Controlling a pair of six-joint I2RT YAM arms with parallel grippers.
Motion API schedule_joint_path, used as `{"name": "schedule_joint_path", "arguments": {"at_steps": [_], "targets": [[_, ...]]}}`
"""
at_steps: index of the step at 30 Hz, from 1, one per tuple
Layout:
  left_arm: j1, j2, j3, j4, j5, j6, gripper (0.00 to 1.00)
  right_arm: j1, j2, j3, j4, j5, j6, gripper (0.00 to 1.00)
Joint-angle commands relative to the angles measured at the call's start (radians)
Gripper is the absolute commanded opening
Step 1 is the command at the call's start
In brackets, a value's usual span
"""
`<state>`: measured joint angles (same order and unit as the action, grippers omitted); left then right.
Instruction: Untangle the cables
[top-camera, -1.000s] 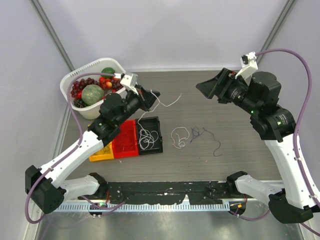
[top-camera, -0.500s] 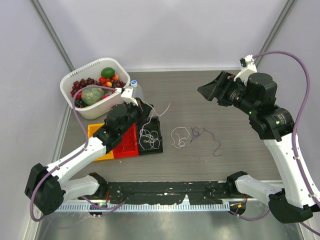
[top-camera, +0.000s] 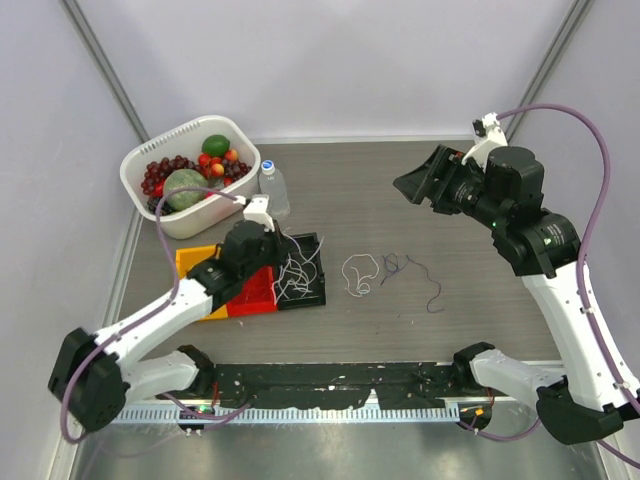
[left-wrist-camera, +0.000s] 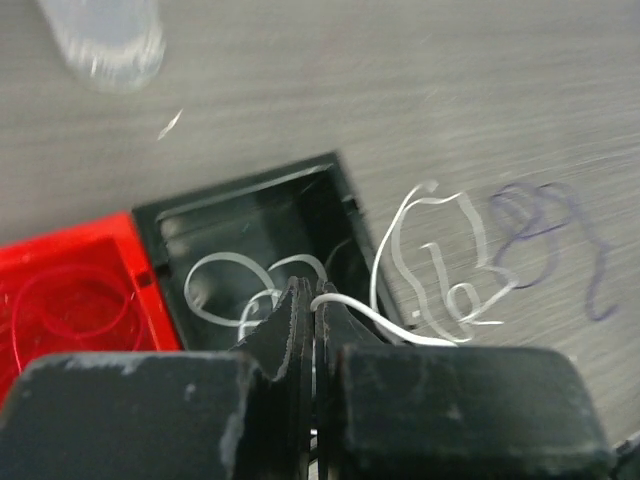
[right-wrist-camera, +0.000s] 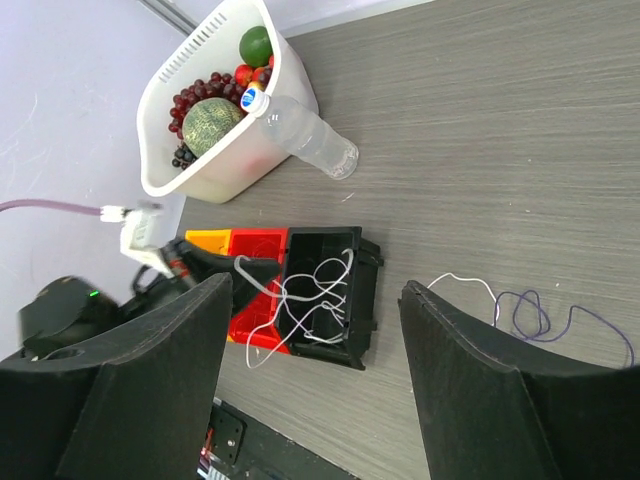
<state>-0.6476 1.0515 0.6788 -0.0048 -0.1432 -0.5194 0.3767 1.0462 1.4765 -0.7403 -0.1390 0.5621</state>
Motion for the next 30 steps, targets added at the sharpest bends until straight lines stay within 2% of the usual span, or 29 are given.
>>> {"name": "schedule_joint_path", "arguments": {"at_steps": [1,5,11,18,19,23,25,27,30], "targets": [[0.003,0.18,0.114,-0.237,-0.14,-0.138,0.0,0.002,0.014,-0.004,0.019,0.009,-0.013,0.73],[0.002,0.376,0.269,-0.389,-0.148,-0.235,0.0,0.002,0.02,-0.018,0.016,0.003,-0.013,0.72],[-0.003,0.565,0.382,-0.438,-0.064,-0.294,0.0,0.002,0.009,-0.027,-0.008,0.027,-0.021,0.72],[-0.003,0.631,0.442,-0.508,-0.121,-0.315,0.0,0.004,-0.035,-0.058,-0.022,0.072,-0.034,0.72],[-0.001,0.627,0.446,-0.512,-0.119,-0.309,0.03,0.002,-0.032,-0.058,-0.021,0.076,-0.037,0.72],[-0.003,0.541,0.444,-0.54,-0.11,-0.269,0.41,0.002,-0.006,-0.07,-0.022,0.062,-0.044,0.72],[-0.003,0.471,0.432,-0.544,-0.095,-0.248,0.53,0.002,0.003,-0.073,-0.022,0.05,-0.045,0.72],[-0.001,0.401,0.424,-0.544,-0.066,-0.225,0.61,0.002,0.009,-0.074,-0.021,0.047,-0.053,0.72],[-0.001,0.309,0.421,-0.532,0.002,-0.185,0.64,0.002,0.018,-0.085,-0.019,0.041,-0.057,0.72]]}}
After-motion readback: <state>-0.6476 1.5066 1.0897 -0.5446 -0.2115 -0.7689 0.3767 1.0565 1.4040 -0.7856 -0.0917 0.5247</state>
